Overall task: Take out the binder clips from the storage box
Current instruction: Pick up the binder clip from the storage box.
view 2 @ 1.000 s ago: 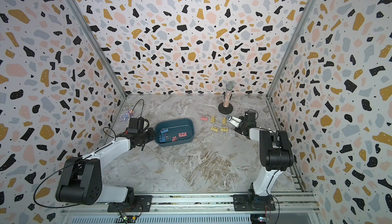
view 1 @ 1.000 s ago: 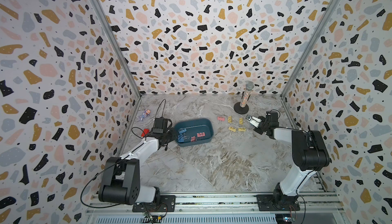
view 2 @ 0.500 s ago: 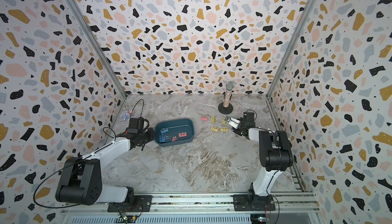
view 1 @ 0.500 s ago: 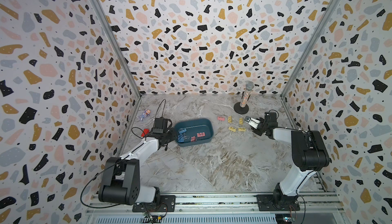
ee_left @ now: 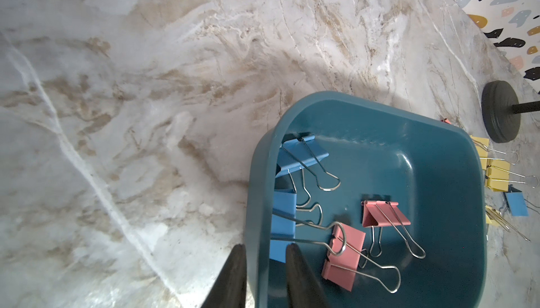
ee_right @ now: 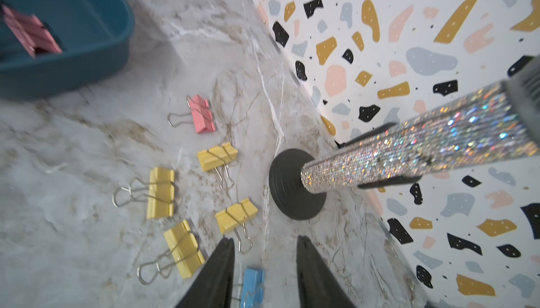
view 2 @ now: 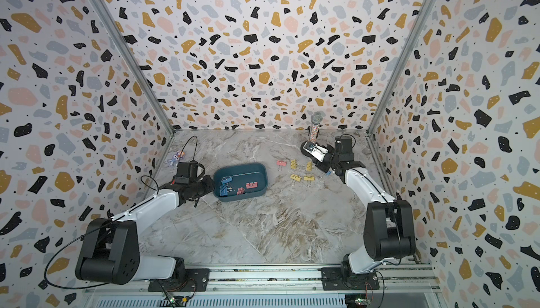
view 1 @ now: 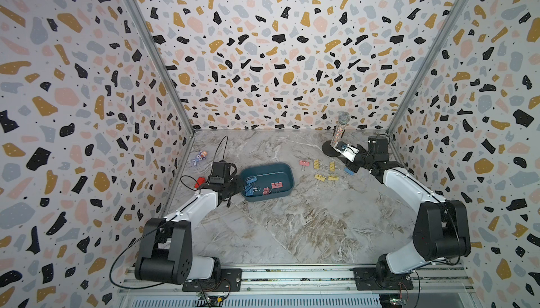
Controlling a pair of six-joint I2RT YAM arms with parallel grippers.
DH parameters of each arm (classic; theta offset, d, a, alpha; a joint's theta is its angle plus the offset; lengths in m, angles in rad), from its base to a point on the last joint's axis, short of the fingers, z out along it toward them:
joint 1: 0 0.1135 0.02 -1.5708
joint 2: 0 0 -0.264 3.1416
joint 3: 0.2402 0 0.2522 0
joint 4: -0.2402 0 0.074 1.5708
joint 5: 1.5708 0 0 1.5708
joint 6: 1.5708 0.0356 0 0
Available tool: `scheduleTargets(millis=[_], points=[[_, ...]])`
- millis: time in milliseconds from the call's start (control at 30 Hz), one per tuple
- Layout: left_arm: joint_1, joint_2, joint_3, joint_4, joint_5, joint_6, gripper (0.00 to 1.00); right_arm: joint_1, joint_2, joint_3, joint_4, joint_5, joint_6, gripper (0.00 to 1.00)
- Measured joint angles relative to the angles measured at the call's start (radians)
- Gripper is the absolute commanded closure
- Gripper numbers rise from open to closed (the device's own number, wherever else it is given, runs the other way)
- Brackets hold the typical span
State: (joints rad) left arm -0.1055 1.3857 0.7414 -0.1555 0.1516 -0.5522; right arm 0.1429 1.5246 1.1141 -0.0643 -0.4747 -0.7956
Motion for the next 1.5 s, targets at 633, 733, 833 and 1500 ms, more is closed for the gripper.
scheduleTargets(millis=[633, 733, 833, 1500], points=[[0.0, 0.023, 0.0, 0.0, 0.005, 0.007, 0.82, 0.464, 0.271, 0.264, -0.108, -0.18, 0.034, 0.69], [0.0, 0.024, 0.0, 0.0, 0.008, 0.007, 0.82, 0.511, 0.345, 0.3, -0.114, -0.172, 0.006, 0.71], [0.0, 0.026, 0.0, 0.0, 0.013, 0.009, 0.82, 0.548, 0.373, 0.3, -0.111, -0.156, -0.041, 0.71], [0.005, 0.065, 0.011, 0.0, 0.042, 0.009, 0.84, 0.658, 0.602, 0.406, -0.012, -0.036, -0.376, 0.73]])
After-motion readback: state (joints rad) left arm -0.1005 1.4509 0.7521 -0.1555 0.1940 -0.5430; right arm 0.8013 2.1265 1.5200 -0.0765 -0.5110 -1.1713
